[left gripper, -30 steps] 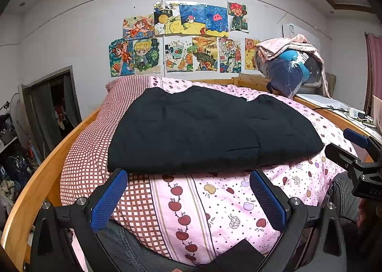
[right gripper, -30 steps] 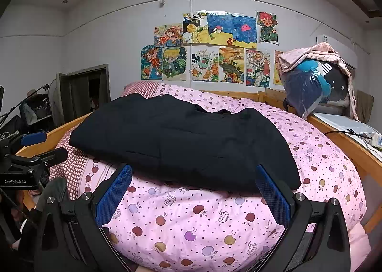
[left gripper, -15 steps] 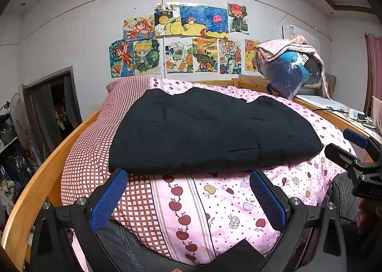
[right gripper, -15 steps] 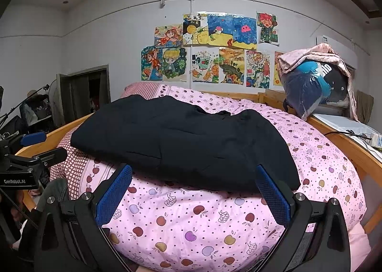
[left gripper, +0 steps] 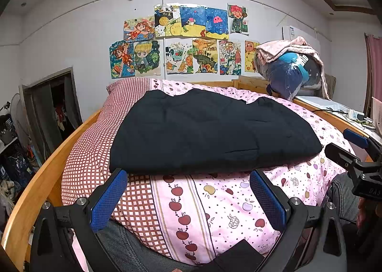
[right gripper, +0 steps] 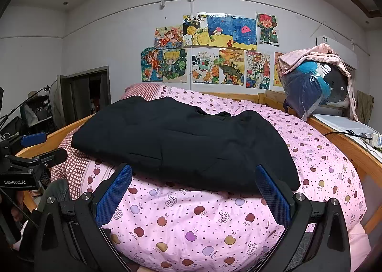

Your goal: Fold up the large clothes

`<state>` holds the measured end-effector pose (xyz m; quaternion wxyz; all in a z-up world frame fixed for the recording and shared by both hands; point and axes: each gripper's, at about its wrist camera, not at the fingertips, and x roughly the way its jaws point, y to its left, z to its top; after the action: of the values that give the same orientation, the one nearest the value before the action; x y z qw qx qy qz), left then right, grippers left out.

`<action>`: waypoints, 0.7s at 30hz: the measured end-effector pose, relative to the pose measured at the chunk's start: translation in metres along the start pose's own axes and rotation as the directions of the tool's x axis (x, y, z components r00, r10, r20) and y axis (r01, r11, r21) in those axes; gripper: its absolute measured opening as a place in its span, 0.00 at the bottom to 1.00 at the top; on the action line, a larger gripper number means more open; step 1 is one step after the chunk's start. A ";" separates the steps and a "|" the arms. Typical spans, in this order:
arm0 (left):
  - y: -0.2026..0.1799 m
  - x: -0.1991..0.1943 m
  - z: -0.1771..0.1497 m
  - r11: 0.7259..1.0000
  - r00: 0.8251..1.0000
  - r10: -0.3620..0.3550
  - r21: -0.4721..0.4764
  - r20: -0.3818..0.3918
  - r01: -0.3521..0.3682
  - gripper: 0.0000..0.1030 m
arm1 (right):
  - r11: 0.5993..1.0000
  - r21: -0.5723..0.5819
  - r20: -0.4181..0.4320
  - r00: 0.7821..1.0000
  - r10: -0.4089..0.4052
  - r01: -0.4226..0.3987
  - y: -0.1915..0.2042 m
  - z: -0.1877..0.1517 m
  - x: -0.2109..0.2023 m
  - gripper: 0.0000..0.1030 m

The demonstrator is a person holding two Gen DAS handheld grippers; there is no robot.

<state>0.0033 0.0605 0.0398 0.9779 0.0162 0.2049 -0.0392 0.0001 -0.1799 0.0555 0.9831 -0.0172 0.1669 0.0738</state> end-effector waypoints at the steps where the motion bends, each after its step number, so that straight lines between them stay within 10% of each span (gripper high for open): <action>1: 0.000 0.000 -0.001 1.000 1.000 0.000 0.000 0.000 0.000 1.00 | 1.000 0.000 0.000 1.000 0.000 0.000 0.000 0.000 0.000 0.98; 21: 0.001 0.001 0.003 0.999 1.000 -0.006 -0.045 -0.024 0.005 1.00 | 1.000 0.000 0.000 1.000 0.000 0.000 0.002 -0.001 0.001 0.98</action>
<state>0.0056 0.0608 0.0420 0.9753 -0.0057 0.2175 -0.0371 0.0001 -0.1783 0.0544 0.9830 -0.0171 0.1670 0.0738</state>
